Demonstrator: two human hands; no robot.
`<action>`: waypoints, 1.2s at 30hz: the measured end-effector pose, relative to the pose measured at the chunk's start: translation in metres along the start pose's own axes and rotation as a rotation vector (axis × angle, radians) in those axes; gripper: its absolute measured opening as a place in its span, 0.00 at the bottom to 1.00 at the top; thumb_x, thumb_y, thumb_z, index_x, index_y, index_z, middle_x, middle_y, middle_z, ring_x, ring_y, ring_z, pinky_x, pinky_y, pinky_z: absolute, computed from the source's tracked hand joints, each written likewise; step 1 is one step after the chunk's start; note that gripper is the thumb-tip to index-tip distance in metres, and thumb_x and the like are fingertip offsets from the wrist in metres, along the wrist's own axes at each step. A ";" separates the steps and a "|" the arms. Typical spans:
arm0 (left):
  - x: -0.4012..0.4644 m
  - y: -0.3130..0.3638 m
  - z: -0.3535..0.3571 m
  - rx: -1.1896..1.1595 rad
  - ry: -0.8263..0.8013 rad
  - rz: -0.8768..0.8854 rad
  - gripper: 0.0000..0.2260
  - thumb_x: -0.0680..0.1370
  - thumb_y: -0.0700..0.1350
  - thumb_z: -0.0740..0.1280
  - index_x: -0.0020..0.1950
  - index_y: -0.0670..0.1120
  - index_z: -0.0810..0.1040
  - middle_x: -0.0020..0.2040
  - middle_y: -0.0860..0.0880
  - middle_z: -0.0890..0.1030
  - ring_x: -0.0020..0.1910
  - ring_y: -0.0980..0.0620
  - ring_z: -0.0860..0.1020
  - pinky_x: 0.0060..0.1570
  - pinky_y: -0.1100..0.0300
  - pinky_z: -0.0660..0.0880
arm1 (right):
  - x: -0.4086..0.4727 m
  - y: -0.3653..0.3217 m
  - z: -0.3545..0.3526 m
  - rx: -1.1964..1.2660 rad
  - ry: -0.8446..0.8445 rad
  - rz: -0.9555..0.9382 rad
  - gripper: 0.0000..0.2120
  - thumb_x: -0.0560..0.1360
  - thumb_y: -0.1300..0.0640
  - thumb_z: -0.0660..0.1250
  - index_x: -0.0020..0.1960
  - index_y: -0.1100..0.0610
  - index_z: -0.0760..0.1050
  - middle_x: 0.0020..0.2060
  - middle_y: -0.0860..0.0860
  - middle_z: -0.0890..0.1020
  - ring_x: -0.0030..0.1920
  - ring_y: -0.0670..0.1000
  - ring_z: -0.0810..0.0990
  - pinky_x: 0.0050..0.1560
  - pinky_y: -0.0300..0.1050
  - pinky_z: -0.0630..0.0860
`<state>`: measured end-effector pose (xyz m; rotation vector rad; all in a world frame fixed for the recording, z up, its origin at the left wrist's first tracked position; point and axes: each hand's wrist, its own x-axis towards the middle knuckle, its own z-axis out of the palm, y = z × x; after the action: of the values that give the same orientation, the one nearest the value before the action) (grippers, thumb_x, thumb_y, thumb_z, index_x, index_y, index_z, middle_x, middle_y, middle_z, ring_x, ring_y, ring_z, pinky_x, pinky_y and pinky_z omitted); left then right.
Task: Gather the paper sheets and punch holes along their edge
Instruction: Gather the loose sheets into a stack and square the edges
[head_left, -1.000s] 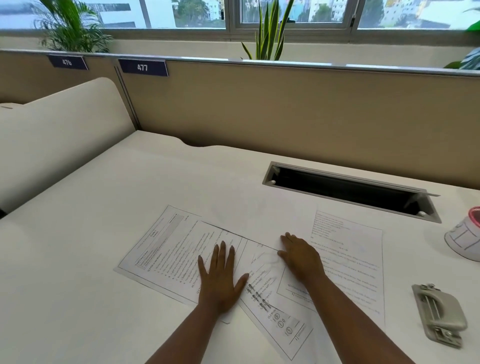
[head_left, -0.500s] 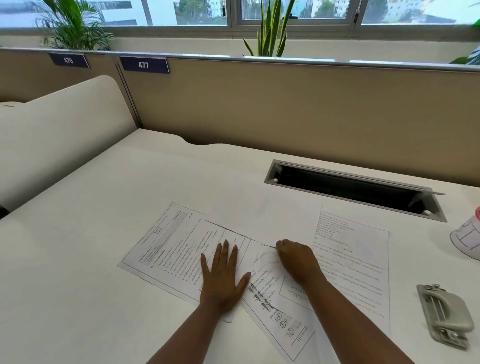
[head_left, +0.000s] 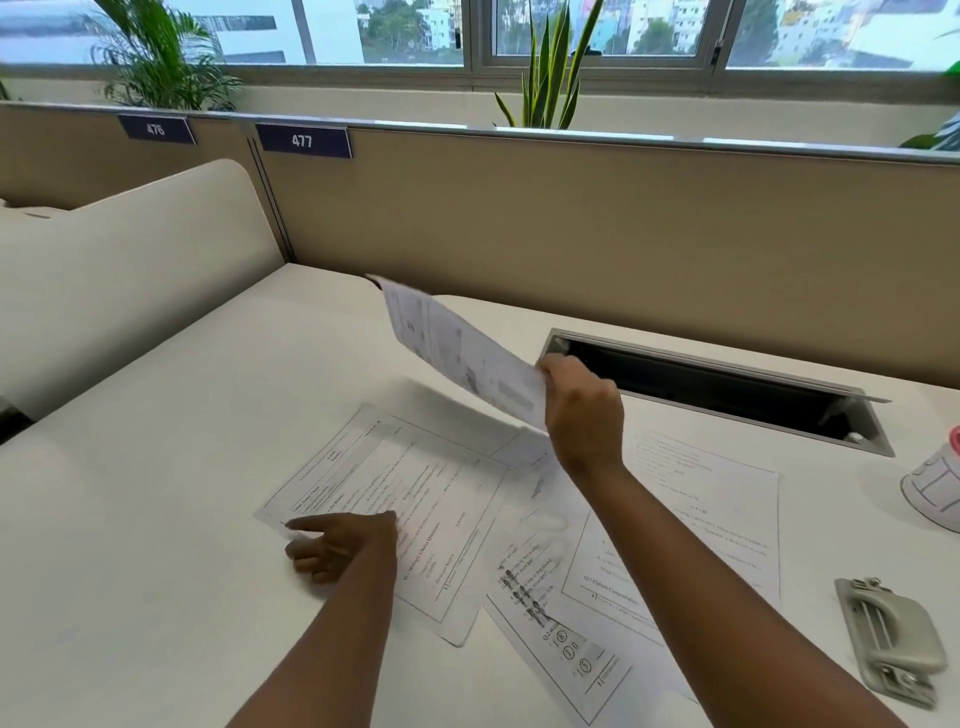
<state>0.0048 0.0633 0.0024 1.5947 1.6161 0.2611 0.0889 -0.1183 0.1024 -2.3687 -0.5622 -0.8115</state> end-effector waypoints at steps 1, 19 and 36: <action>0.001 0.001 0.000 0.032 -0.027 -0.003 0.49 0.69 0.44 0.74 0.76 0.39 0.42 0.73 0.34 0.54 0.71 0.38 0.58 0.70 0.47 0.56 | 0.007 -0.005 -0.001 0.118 0.006 0.057 0.06 0.75 0.64 0.63 0.46 0.63 0.79 0.37 0.56 0.82 0.34 0.55 0.79 0.34 0.49 0.77; 0.032 -0.001 -0.006 -0.190 -0.137 0.153 0.17 0.76 0.38 0.63 0.64 0.35 0.71 0.62 0.35 0.77 0.60 0.36 0.75 0.59 0.48 0.72 | -0.062 0.064 0.051 0.300 -0.541 0.951 0.12 0.77 0.60 0.61 0.56 0.61 0.79 0.58 0.58 0.81 0.59 0.59 0.76 0.58 0.46 0.72; 0.011 0.038 -0.014 -0.501 -0.648 0.397 0.12 0.79 0.39 0.62 0.61 0.39 0.76 0.52 0.42 0.81 0.46 0.46 0.81 0.48 0.55 0.78 | -0.059 0.049 0.038 0.519 -0.604 0.864 0.15 0.75 0.51 0.65 0.59 0.57 0.76 0.58 0.53 0.80 0.54 0.51 0.76 0.50 0.42 0.70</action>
<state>0.0248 0.0850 0.0315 1.3894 0.6687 0.2892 0.0879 -0.1432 0.0205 -2.0152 0.0740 0.4004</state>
